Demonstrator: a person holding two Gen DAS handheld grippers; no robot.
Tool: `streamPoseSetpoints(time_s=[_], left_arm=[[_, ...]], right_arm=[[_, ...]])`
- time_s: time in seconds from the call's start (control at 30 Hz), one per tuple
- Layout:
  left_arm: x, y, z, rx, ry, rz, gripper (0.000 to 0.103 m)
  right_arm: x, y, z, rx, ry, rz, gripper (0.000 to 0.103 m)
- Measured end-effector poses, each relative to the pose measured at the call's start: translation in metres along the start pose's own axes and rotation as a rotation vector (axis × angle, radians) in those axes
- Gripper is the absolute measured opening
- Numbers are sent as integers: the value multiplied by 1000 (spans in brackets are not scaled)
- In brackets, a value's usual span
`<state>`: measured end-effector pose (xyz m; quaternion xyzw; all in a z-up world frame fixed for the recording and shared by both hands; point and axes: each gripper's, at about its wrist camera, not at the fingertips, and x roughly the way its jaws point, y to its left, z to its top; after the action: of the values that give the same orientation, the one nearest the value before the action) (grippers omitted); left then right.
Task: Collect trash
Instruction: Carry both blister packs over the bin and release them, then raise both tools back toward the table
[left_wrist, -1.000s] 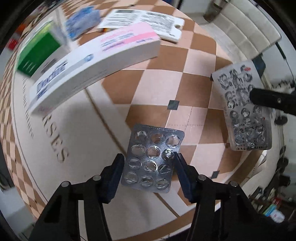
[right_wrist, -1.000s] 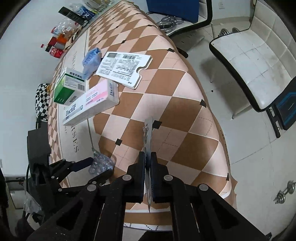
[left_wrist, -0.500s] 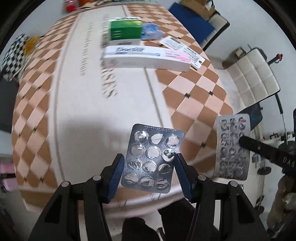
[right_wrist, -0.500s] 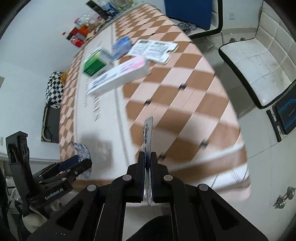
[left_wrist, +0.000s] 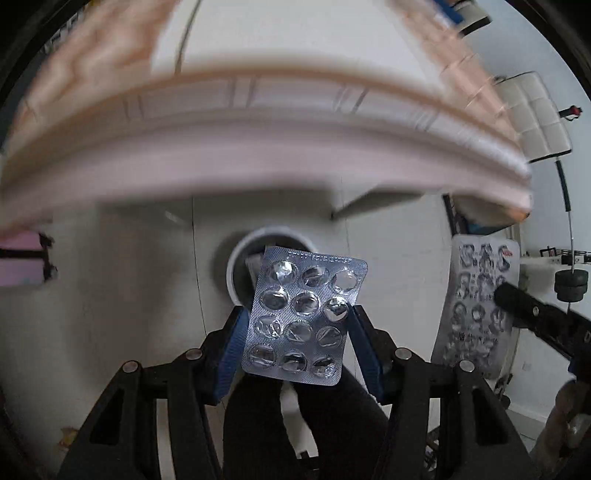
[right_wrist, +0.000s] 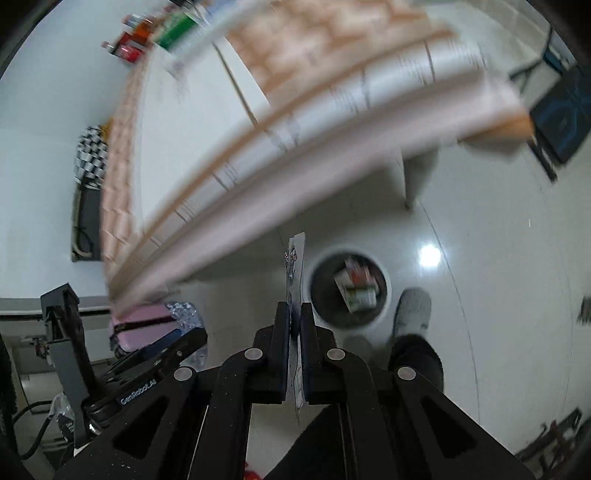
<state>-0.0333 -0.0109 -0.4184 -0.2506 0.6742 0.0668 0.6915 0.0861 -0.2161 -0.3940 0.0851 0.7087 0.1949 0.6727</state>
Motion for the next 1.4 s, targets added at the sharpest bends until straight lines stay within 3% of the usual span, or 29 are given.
streamPoseSetpoints(time_s=[0.17,0.37,0.67,0.73,0.77,0.8,0.83,0.87,1.0,1.07,1.13,1.4], left_arm=[[110,27,-2,-70,99,-19,53],[222,45,10,-44,139,48,53],[287,75,2,-70,162,56,53],[283,78,-1,-81,169,44,55],[282,78,-1,-84,169,39,58],[280,79,-2,-80,166,45,72],[275,79,-4,-82,160,46,88],[273,80,-5,-84,157,49,94],[254,76,-12,-66,134,81,97],[239,73,-17,-50,116,108,97],[229,70,-19,-40,101,133,97],[150,58,-36,-46,23,160,97]], right_arm=[[91,-51,-14,63,57,-26,5],[201,-94,-5,95,73,-27,5],[316,-117,7,88,136,-32,6],[330,-118,8,82,155,-39,8],[333,-119,9,85,160,-54,14],[333,-120,8,82,158,-64,20],[332,-121,7,75,157,-69,37],[329,-121,6,67,151,-83,49],[314,-107,3,-10,137,-165,66],[304,-97,-2,-69,125,-236,93],[291,-87,-5,-112,115,-282,98],[229,-52,-25,-194,96,-343,100]])
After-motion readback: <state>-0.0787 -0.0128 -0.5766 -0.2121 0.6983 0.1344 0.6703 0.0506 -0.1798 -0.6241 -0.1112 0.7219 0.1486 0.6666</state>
